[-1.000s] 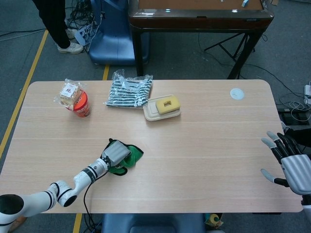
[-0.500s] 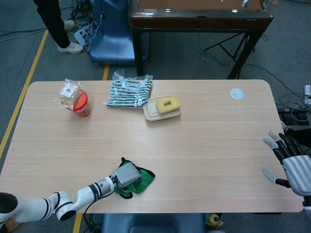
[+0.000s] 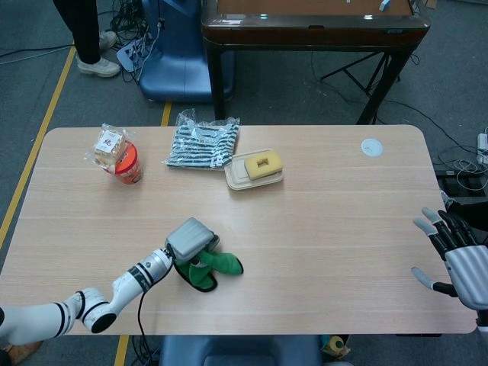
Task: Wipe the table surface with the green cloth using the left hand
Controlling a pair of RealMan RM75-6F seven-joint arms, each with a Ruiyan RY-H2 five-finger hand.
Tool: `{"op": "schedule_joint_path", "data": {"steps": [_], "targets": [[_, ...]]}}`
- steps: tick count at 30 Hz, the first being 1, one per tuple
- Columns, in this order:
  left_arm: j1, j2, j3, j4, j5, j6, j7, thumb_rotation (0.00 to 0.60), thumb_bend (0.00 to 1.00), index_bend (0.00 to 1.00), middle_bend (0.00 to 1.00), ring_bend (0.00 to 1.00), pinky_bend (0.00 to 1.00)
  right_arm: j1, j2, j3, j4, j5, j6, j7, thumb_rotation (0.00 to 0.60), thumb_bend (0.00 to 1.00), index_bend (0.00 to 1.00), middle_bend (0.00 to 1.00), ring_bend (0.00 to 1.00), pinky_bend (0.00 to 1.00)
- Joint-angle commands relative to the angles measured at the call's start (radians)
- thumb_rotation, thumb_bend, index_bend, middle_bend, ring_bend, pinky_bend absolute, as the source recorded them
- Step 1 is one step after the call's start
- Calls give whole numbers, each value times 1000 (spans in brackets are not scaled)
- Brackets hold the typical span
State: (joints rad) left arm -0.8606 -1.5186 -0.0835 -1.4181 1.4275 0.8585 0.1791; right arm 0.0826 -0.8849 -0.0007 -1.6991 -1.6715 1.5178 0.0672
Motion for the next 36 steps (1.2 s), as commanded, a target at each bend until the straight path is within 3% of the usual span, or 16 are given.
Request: {"op": "schedule_joint_path", "data": {"steps": [1, 11, 14, 16, 18, 20, 24, 36], "targets": [[6, 3, -46, 47, -49, 22, -21, 600, 168, 604, 640, 649, 939, 0, 0, -1, 1, -2, 0, 1, 600, 294, 86, 86, 0, 0], [14, -69, -144, 239, -173, 90, -20, 600, 168, 582, 629, 639, 937, 1, 0, -1, 0, -3, -3, 0, 600, 294, 86, 86, 0, 0], [18, -94, -162, 285, -213, 94, -21, 600, 167, 495, 545, 590, 900, 3, 0, -1, -2, -2, -8, -3, 600, 294, 86, 86, 0, 0], [20, -94, -164, 292, -249, 65, -7, 600, 167, 304, 350, 403, 731, 4, 0, -1, -4, -1, -10, -4, 600, 294, 86, 86, 0, 0], [19, -85, -167, 281, -304, 21, 28, 600, 167, 103, 126, 172, 474, 5, 0, -1, -5, 0, -13, -6, 600, 294, 86, 86, 0, 0], [20, -77, -172, 267, -341, 5, 50, 600, 167, 6, 9, 30, 289, 6, 1, 0, -7, -1, -14, -8, 600, 294, 86, 86, 0, 0], [33, -61, -174, 226, -366, 20, 65, 600, 167, 0, 0, 0, 177, 7, 2, 0, -10, 0, -16, -13, 600, 294, 87, 86, 0, 0], [133, 54, -112, 28, -282, 151, 49, 600, 166, 0, 0, 1, 162, 18, 1, 1, -15, -2, -34, -17, 600, 294, 87, 86, 0, 0]]}}
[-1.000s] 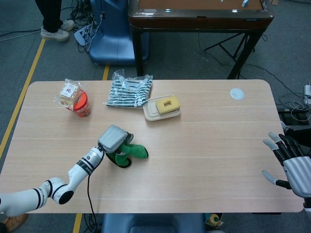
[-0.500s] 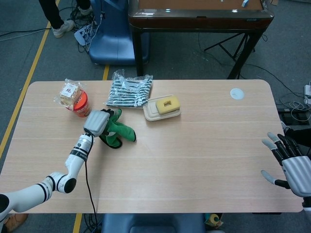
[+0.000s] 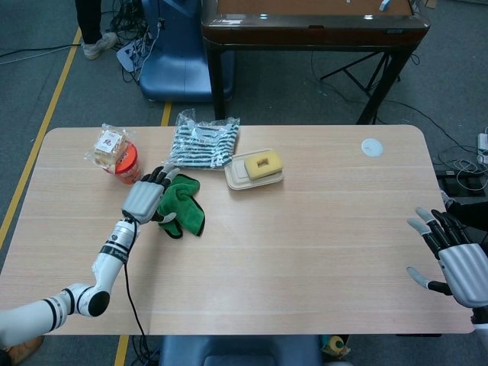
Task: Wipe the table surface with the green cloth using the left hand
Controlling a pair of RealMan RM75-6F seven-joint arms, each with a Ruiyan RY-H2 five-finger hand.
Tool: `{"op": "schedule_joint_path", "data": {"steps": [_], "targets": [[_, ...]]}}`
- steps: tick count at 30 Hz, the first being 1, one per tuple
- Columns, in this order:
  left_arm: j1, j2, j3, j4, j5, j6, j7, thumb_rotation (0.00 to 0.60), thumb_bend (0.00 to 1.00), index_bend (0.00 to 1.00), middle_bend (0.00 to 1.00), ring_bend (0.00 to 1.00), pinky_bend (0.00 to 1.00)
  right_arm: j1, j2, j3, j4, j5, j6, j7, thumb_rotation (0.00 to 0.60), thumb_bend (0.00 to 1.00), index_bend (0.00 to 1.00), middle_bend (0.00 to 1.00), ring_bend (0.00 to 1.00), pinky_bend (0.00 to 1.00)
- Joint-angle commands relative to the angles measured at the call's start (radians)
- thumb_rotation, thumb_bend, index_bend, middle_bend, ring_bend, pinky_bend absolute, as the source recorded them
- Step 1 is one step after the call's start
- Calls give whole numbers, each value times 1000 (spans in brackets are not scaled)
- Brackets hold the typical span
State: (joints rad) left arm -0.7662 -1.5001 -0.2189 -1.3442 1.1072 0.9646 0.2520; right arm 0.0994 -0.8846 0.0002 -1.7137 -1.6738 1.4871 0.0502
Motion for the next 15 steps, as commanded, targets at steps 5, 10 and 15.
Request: {"op": "schedule_joint_path", "data": {"steps": [5, 10, 15], "targets": [[120, 103, 78, -120, 113, 141, -46, 600, 166, 0, 0, 8, 162, 5, 1, -3, 2, 3, -14, 2, 600, 294, 86, 89, 0, 0], [213, 172, 133, -193, 156, 236, -51, 600, 166, 0, 0, 9, 163, 15, -6, -2, 10, 2, -28, 12, 600, 294, 86, 89, 0, 0], [312, 226, 157, -262, 152, 341, -60, 600, 166, 0, 0, 14, 163, 31, -15, -10, 20, -6, -60, 15, 600, 294, 87, 89, 0, 0]]}}
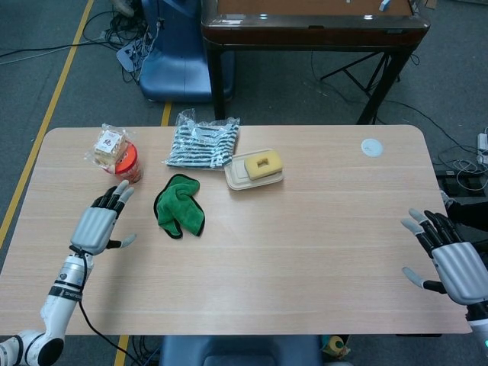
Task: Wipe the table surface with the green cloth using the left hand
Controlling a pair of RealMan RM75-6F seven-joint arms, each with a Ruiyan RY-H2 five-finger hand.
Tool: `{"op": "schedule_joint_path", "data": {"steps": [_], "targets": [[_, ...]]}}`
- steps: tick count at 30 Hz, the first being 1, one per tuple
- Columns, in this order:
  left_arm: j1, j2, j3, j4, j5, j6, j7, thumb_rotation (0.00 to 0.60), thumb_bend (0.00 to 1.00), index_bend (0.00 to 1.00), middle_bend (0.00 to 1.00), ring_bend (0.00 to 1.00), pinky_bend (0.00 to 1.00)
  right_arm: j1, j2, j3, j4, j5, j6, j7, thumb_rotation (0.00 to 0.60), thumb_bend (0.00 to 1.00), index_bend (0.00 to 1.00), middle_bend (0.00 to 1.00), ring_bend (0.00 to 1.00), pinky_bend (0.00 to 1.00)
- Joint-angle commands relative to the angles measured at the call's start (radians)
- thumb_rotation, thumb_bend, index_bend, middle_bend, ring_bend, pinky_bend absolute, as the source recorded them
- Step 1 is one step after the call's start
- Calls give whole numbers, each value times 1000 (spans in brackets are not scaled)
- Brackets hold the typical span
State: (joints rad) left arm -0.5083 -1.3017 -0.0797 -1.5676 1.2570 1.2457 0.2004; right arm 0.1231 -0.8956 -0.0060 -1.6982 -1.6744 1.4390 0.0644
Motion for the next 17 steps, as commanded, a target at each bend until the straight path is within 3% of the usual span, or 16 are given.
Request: {"op": "schedule_joint_path", "data": {"steps": [1, 17], "targets": [[73, 35, 23, -48, 4, 80, -13, 600, 166, 0, 0, 15, 163, 11, -6, -5, 7, -7, -17, 1, 600, 294, 87, 89, 0, 0], [342, 80, 101, -103, 122, 388, -43, 600, 166, 9, 0, 14, 163, 57, -55, -16, 64, -100, -15, 26, 600, 294, 107, 120, 0, 0]]}}
